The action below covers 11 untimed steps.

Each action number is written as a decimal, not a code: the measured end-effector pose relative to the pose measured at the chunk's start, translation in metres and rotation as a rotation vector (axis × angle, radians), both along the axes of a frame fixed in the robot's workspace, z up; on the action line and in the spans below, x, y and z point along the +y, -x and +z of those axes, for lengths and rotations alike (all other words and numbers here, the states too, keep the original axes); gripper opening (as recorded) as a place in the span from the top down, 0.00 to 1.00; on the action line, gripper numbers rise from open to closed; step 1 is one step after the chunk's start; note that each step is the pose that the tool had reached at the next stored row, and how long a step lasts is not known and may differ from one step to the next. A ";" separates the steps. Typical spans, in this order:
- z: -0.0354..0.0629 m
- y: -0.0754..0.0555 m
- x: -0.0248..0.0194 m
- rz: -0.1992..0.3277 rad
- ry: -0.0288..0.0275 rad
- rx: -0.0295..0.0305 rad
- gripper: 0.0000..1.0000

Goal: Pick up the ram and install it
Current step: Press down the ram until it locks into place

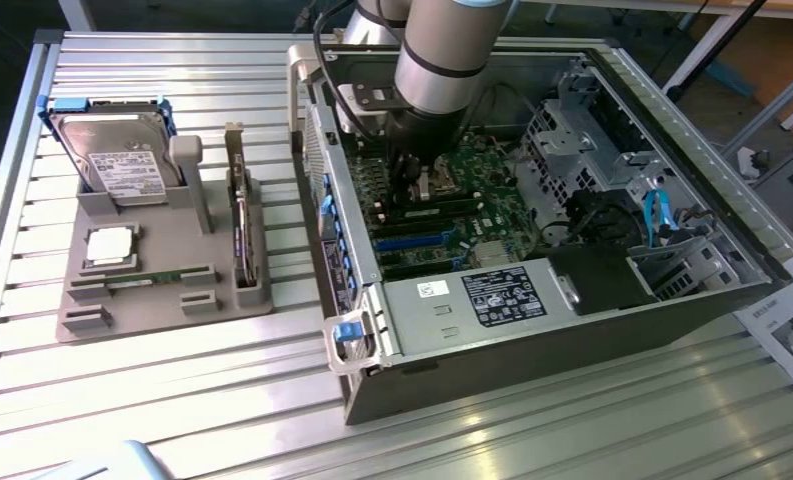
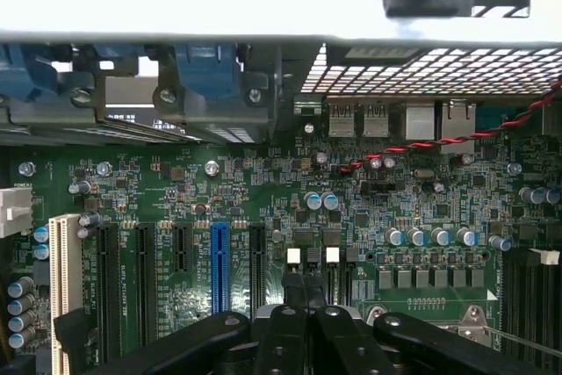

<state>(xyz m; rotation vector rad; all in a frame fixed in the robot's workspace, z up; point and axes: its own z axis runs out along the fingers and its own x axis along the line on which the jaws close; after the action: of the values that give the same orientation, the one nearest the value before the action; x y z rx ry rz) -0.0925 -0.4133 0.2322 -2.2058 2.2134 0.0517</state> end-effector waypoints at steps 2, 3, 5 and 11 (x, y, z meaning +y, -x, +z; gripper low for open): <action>0.0000 0.000 -0.0001 0.000 0.0000 0.0000 0.90; -0.0002 0.000 -0.0003 0.000 0.0000 0.0000 0.90; -0.0009 0.000 -0.0008 0.000 0.0002 0.0001 0.90; -0.0021 0.000 -0.0012 0.000 0.0002 0.0002 0.90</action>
<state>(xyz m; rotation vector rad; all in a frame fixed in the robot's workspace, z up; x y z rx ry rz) -0.0925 -0.4145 0.2301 -2.2060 2.2136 0.0516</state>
